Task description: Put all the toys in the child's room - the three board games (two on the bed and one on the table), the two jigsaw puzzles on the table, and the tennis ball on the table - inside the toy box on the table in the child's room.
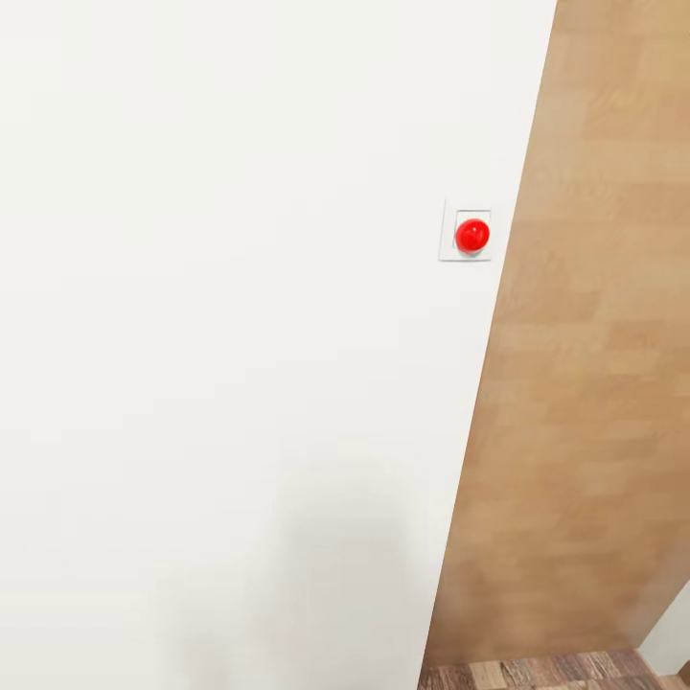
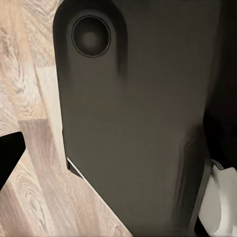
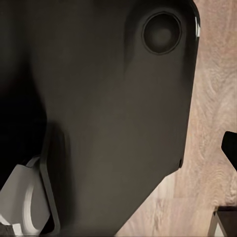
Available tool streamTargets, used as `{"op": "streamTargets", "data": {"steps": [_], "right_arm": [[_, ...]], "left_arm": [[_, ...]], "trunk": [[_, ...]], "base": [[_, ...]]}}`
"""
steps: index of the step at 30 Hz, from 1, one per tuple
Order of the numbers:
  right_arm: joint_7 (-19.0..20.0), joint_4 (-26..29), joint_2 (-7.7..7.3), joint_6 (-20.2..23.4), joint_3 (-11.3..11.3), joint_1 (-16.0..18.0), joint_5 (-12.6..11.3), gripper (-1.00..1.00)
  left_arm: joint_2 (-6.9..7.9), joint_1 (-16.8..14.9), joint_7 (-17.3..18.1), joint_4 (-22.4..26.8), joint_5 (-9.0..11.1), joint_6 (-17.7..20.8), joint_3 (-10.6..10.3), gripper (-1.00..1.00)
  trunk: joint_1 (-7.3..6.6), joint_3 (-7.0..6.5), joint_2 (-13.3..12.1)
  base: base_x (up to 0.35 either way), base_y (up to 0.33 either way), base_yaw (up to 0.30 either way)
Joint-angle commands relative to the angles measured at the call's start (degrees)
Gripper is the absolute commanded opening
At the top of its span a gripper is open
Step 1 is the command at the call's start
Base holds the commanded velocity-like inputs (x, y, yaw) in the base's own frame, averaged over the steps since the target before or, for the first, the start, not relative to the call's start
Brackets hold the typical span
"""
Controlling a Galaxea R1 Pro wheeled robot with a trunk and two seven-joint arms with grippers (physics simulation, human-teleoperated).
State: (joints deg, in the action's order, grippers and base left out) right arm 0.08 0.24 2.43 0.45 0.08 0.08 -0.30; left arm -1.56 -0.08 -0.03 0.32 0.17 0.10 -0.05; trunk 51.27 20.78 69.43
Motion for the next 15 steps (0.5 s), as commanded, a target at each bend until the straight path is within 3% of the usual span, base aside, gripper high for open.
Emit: {"op": "streamTargets", "data": {"steps": [1,11,15], "right_arm": [[0.0,0.0,0.01,0.1,0.0,0.0,0.0,1.0],[0.0,0.0,0.07,0.0,0.0,0.0,0.1,1.0],[0.0,0.0,0.16,0.0,-0.1,0.0,0.5,1.0]], "left_arm": [[-0.01,0.0,0.0,0.0,0.0,0.0,0.0,1.0],[0.04,0.0,0.0,0.0,0.0,-0.1,-0.1,1.0],[0.02,0.0,-0.1,0.0,0.0,-0.3,-0.2,1.0]], "trunk": [[-0.23,-0.14,-0.4],[-2.42,-1.93,-4.4],[-3.3,-2.65,-6.0]], "base": [[0.0,0.0,0.0],[0.0,0.0,0.002],[0.0,0.0,0.117]]}}
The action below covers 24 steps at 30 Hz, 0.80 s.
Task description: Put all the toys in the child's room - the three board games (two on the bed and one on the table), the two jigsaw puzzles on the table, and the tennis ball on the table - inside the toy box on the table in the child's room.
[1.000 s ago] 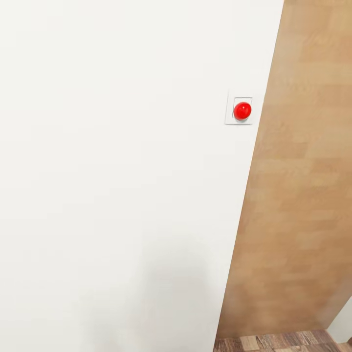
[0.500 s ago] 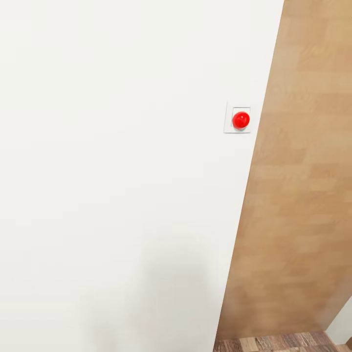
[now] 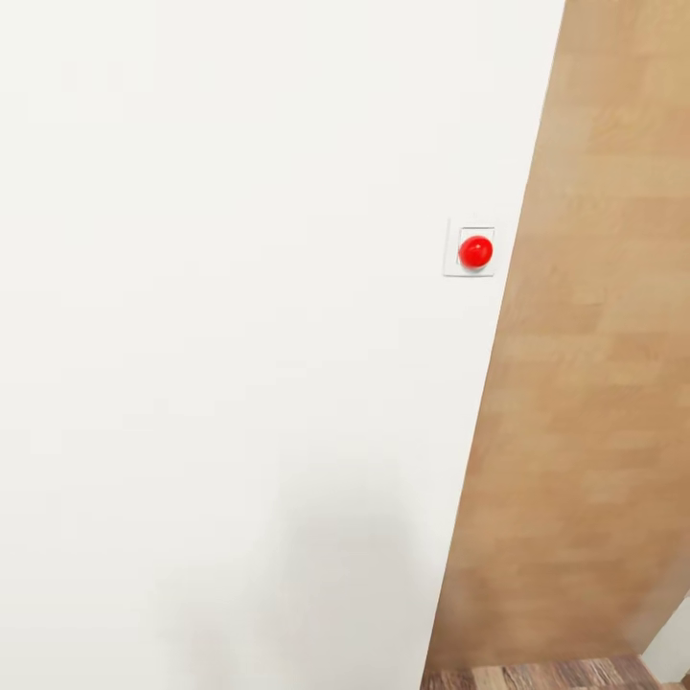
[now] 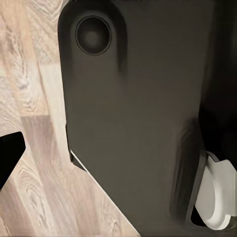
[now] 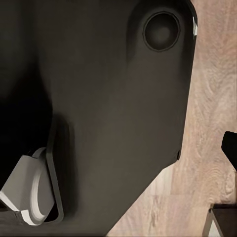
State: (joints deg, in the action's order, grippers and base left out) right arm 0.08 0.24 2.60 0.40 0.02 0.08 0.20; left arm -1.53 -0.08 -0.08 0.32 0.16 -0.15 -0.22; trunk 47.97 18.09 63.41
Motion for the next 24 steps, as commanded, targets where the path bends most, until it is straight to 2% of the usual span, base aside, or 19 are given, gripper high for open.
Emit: {"op": "streamTargets", "data": {"steps": [1,24], "right_arm": [[0.0,0.0,0.01,0.0,0.0,0.0,0.1,1.0],[0.0,0.0,0.81,0.1,-0.1,0.0,0.4,1.0]], "left_arm": [[0.0,0.0,0.0,0.0,0.0,0.0,0.0,1.0],[0.02,0.0,0.0,-0.1,0.0,-0.2,0.0,1.0]], "trunk": [[-0.23,-0.14,-0.4],[-5.28,-4.27,-9.6]], "base": [[0.0,0.0,0.192],[0.0,0.0,0.265]]}}
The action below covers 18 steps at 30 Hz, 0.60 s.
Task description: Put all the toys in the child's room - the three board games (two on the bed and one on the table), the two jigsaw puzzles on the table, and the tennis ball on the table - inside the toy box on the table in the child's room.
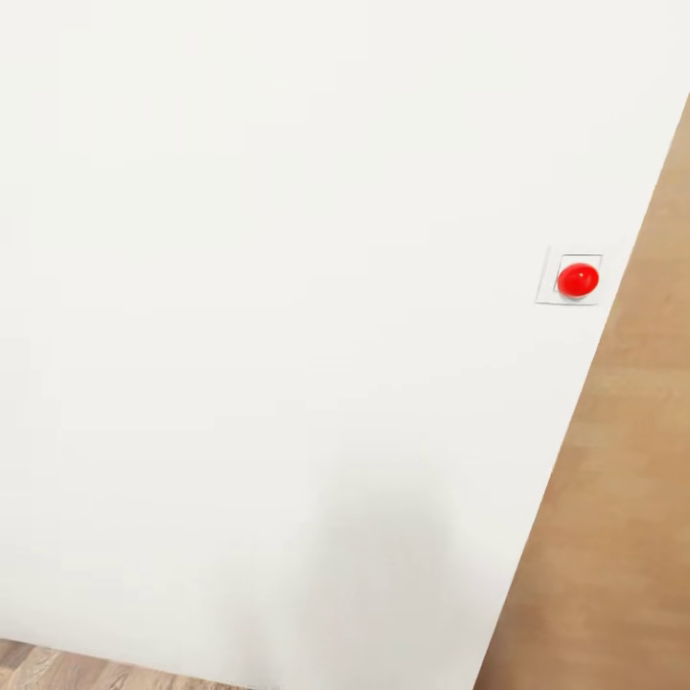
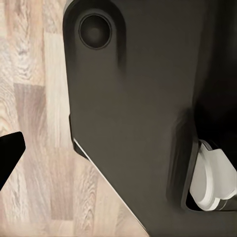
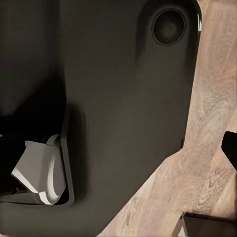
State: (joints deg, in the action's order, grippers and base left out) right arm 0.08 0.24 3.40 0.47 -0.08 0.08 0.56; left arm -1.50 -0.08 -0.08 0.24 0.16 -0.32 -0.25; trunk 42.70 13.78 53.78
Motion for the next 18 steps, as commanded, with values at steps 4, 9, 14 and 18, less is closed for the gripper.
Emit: {"op": "streamTargets", "data": {"steps": [4,9,14,18], "right_arm": [[0.0,0.0,0.09,0.1,0.0,0.0,0.1,1.0],[0.0,0.0,0.19,0.1,0.0,0.0,0.1,1.0],[0.0,0.0,0.2,0.0,0.0,0.0,0.1,1.0],[0.0,0.0,0.2,0.0,0.0,0.0,0.0,1.0]], "left_arm": [[0.01,0.0,0.0,0.0,0.0,0.0,0.0,1.0],[0.01,0.0,0.0,0.0,0.0,0.0,0.0,1.0],[0.12,0.0,0.0,0.0,0.0,0.0,0.0,1.0],[0.17,0.0,0.0,0.0,0.0,0.0,0.0,1.0]], "trunk": [[-0.88,-0.67,-1.6],[-1.98,-1.57,-3.6],[-3.08,-2.47,-5.6],[-3.96,-3.19,-7.2]], "base": [[0.0,0.0,0.274],[0.0,0.0,0.274],[0.0,0.0,0.274],[0.0,0.0,0.274]]}}
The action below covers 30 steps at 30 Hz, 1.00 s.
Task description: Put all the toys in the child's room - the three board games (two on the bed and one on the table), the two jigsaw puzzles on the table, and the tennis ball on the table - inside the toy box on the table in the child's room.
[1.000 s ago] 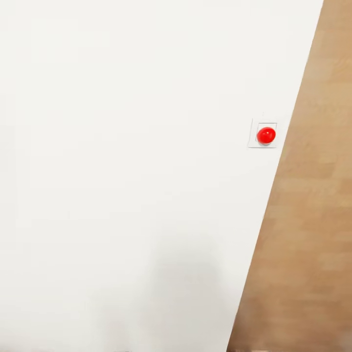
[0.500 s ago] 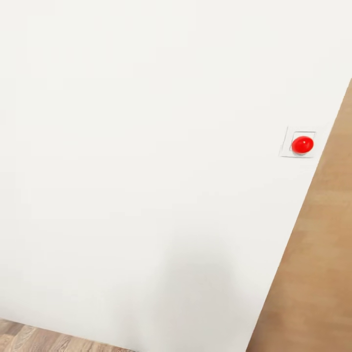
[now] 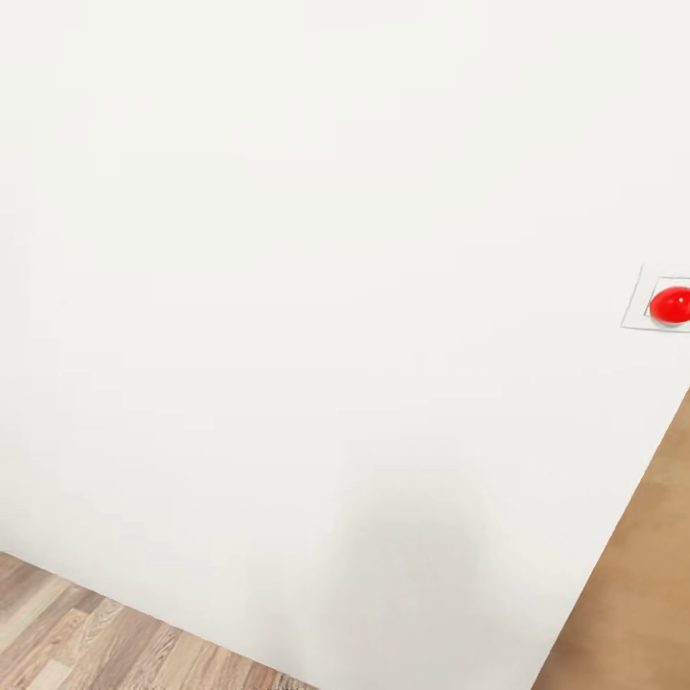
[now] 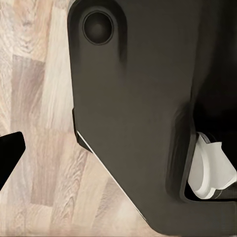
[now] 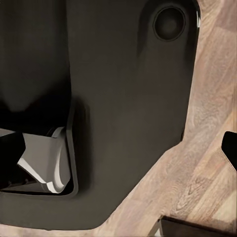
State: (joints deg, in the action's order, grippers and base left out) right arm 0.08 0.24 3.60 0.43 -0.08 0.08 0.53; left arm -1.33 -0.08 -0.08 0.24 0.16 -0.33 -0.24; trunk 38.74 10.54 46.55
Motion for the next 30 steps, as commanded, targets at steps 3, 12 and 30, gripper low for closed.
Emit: {"op": "streamTargets", "data": {"steps": [3,12,30], "right_arm": [[0.0,0.0,0.0,0.0,0.0,0.0,0.0,1.0],[0.0,0.0,0.0,0.0,0.0,0.0,-0.1,1.0],[-0.2,0.0,0.02,0.0,0.0,0.0,-0.2,1.0]], "left_arm": [[0.0,0.0,0.0,0.0,0.0,-0.5,0.0,1.0],[0.07,0.0,0.1,-0.1,0.0,-3.9,-0.1,1.0],[0.76,0.1,0.0,-0.1,0.1,-3.9,-0.1,1.0]], "trunk": [[-0.66,-0.49,-1.2],[-2.64,-2.1,-4.8],[-6.59,-5.34,-12.0]], "base": [[0.0,0.0,0.274],[0.0,0.0,0.274],[0.0,0.0,0.274]]}}
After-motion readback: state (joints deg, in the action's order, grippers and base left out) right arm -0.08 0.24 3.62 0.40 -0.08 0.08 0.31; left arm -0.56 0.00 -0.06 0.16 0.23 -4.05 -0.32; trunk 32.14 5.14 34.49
